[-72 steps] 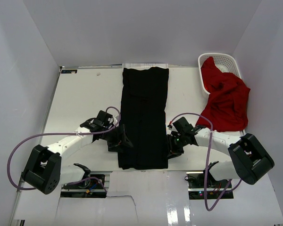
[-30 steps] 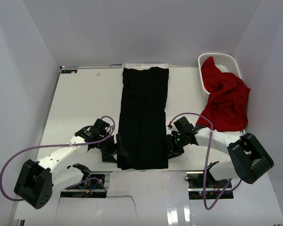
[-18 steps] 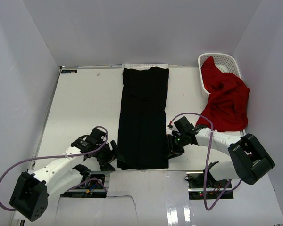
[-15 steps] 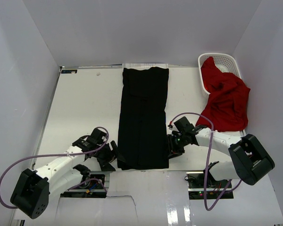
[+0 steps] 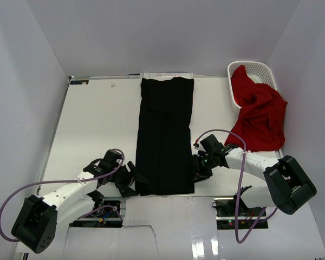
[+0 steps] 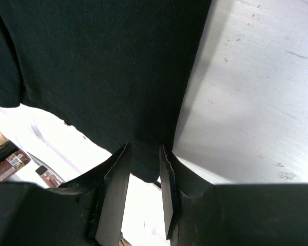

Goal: Fold and stack the t-shirts
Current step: Grab the bottom of the folded rectangular tshirt with both arms, then fold the folded rectangular tshirt in 1/3 of the way

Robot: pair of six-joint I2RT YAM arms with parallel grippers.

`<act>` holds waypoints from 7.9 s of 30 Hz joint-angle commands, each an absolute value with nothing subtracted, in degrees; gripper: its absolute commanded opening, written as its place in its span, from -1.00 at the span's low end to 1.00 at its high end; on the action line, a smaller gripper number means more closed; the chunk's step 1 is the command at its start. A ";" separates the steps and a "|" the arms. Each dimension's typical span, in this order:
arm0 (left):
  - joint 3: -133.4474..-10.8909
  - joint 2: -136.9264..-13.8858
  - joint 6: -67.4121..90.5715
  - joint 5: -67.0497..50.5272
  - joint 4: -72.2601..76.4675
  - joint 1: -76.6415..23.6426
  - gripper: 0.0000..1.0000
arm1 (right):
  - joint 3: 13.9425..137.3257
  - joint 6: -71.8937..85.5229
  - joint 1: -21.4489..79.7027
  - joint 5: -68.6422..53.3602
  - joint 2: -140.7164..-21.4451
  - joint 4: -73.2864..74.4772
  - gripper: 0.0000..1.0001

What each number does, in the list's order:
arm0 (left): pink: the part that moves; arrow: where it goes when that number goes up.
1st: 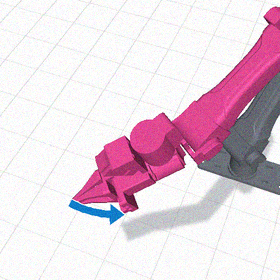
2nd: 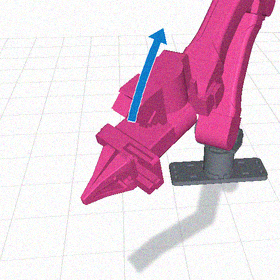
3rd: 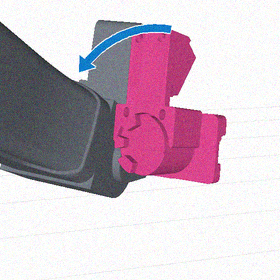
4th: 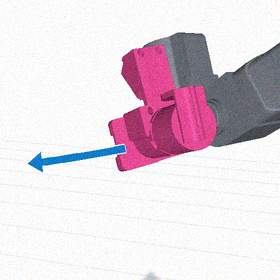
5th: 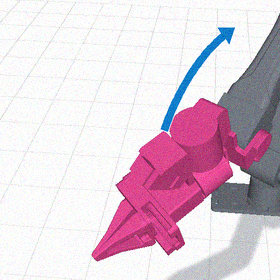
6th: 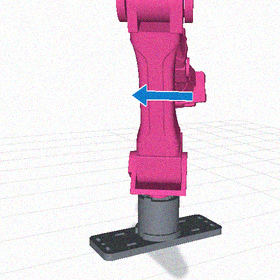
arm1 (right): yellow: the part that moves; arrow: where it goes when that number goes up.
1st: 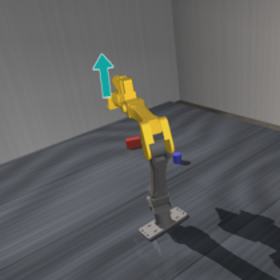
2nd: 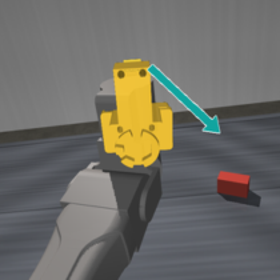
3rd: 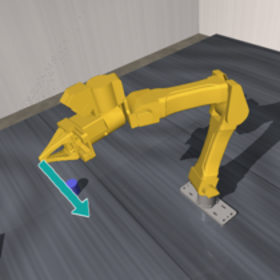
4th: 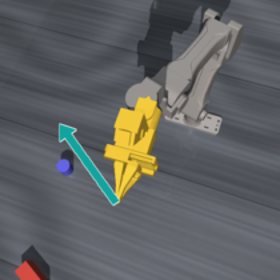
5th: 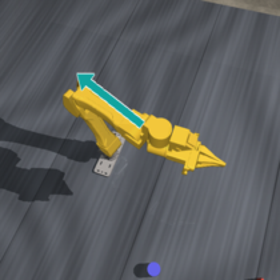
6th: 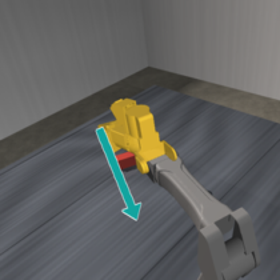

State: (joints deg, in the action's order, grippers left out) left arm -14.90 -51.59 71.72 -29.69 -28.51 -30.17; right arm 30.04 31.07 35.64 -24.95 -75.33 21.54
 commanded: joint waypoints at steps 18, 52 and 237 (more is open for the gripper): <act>-17.03 -53.78 66.63 -23.03 -33.22 -30.41 -0.47 | 28.30 27.86 34.01 -17.49 -74.88 25.66 -0.29; -22.07 -60.91 58.71 -28.04 -34.19 -31.46 0.36 | 34.80 29.71 33.75 -18.55 -65.13 36.73 -0.10; -112.15 -128.32 39.46 -27.77 -41.75 -11.95 -1.00 | 114.87 17.84 14.15 -28.83 -128.32 42.80 -0.85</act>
State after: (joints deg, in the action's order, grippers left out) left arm -109.43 -129.23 40.27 -28.56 -42.28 -12.47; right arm 112.03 17.61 14.74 -27.64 -127.70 43.51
